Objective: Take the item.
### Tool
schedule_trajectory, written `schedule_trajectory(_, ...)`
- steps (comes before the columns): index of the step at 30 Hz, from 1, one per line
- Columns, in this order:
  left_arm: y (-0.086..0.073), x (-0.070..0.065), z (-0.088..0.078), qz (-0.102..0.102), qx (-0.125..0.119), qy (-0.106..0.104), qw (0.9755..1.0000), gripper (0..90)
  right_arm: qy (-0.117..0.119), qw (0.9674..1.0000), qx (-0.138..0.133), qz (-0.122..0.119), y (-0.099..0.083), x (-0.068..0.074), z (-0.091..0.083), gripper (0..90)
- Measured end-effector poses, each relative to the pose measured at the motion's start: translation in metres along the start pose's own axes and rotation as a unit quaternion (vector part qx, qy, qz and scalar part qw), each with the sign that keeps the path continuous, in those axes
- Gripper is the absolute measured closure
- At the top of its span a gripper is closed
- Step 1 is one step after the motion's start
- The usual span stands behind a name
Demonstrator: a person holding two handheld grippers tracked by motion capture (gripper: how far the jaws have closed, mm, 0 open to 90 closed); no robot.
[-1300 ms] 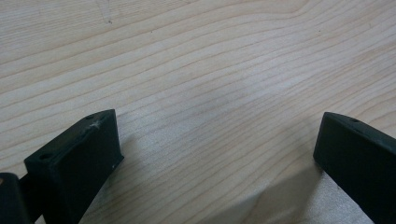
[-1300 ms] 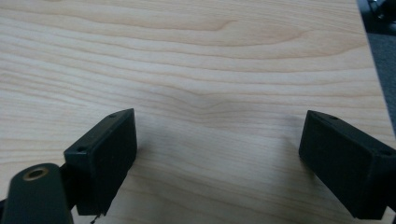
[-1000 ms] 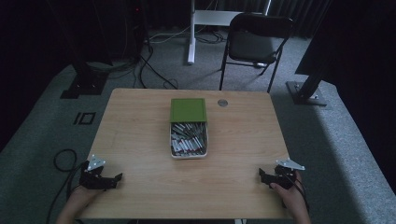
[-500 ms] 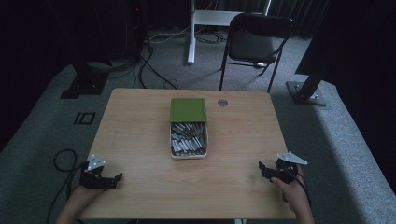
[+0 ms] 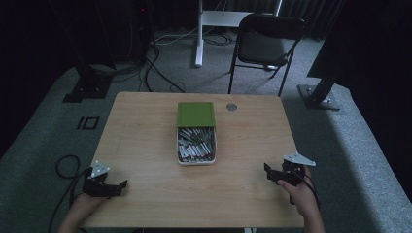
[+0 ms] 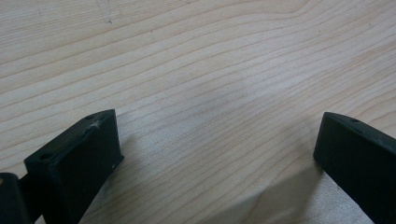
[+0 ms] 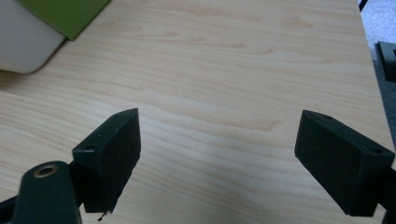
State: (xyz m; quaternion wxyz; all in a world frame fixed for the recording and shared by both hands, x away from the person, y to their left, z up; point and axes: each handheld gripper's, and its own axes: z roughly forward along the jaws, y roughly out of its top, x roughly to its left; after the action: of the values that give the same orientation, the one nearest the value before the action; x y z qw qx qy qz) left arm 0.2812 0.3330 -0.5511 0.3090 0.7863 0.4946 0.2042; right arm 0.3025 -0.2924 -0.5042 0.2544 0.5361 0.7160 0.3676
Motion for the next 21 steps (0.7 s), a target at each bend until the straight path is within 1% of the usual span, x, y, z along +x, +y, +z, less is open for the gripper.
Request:
schedule_trajectory(1,0.000,0.000,0.000,0.000,0.000,0.000,1.0000,1.4,0.006,1.0000,-0.005,-0.002,0.003,0.003,0.000,16.4)
schedule_trajectory(3,0.000,0.000,0.000,0.000,0.000,0.000,1.0000,1.4,0.008,0.9999,-0.006,-0.006,0.006,0.007,0.001,16.4)
schedule_trajectory(5,0.000,0.000,0.000,0.000,0.000,0.000,1.0000,1.4,0.018,0.9997,-0.014,-0.008,0.011,0.011,0.000,16.4)
schedule_trajectory(13,0.000,0.000,0.000,-0.001,-0.001,0.000,1.0000,1.4,0.032,0.9990,-0.025,-0.021,0.027,0.026,0.001,16.4)
schedule_trajectory(21,0.000,0.000,0.000,-0.001,-0.001,0.000,1.0000,1.4,0.054,0.9970,-0.041,-0.037,0.045,0.045,0.003,16.5)
